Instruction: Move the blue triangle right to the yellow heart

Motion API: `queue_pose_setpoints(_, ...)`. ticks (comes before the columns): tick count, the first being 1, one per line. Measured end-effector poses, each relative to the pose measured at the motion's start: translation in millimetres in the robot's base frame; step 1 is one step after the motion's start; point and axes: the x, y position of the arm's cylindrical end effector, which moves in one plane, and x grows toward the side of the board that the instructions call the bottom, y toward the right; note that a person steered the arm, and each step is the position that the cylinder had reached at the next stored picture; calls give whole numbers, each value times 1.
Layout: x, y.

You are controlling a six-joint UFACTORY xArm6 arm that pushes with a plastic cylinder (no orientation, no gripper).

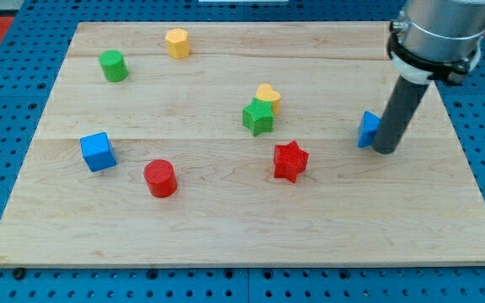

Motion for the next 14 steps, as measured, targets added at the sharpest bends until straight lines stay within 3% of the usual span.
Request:
queue_pose_setpoints(4, -74, 38)
queue_pose_setpoints(7, -58, -8)
queue_pose_setpoints(12, -72, -83)
queue_pose_setpoints(14, -69, -81)
